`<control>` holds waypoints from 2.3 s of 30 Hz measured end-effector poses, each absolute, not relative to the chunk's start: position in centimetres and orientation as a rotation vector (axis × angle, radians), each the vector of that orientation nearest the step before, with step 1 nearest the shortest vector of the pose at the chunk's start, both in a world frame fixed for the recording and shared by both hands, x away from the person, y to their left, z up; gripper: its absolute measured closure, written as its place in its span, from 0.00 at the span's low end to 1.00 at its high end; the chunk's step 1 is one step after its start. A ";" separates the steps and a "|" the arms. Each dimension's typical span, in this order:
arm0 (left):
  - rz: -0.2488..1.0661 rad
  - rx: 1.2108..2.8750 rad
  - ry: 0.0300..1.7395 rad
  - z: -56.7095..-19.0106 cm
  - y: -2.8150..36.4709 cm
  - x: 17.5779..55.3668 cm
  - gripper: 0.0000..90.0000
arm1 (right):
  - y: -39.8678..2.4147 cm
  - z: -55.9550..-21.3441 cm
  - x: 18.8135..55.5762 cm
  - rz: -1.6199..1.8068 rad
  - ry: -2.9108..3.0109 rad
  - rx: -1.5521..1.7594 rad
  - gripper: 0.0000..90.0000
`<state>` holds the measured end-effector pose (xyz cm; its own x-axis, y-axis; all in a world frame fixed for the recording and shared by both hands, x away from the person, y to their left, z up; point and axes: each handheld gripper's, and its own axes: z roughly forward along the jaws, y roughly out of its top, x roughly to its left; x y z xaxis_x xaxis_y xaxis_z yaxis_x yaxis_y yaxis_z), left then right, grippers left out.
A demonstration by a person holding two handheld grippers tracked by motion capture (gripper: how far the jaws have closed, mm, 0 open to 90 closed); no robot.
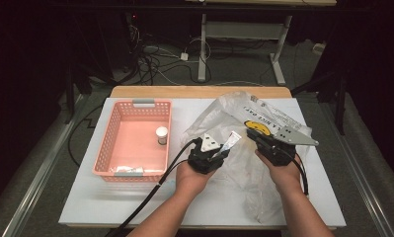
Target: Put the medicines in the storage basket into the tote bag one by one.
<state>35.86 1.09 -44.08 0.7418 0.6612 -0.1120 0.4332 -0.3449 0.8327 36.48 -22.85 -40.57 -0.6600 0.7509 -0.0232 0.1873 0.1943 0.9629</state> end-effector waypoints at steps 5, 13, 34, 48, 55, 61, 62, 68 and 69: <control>0.313 2.001 0.825 -44.0 1.0 35.8 0.76 | -22.2 -40.4 36.2 1.497 1.980 0.866 1.00; 0.306 2.022 0.827 -44.9 -0.3 36.2 0.76 | -21.5 -40.3 36.0 1.503 1.992 0.854 1.00; 0.289 2.025 0.900 -48.0 -3.8 39.5 0.76 | -22.0 -40.4 36.1 1.507 1.993 0.861 1.00; 0.233 2.036 0.842 -47.8 -3.0 37.6 0.53 | -22.7 -40.6 36.2 1.506 1.986 0.883 1.00; 0.161 2.004 0.772 -47.5 -2.0 35.4 0.38 | -22.8 -40.6 36.1 1.505 1.987 0.885 1.00; 0.131 1.991 0.743 -47.0 -1.3 34.1 0.23 | -23.0 -40.5 36.1 1.502 1.983 0.877 1.00; 0.128 1.995 0.745 -47.0 -1.1 33.9 0.20 | -22.9 -40.5 36.1 1.502 1.981 0.879 1.00; 0.127 1.999 0.750 -46.7 -0.3 33.1 0.07 | -22.9 -40.4 36.0 1.500 1.981 0.874 1.00; 0.123 2.000 0.751 -46.7 -0.1 33.0 0.05 | -22.9 -40.4 36.0 1.500 1.983 0.874 1.00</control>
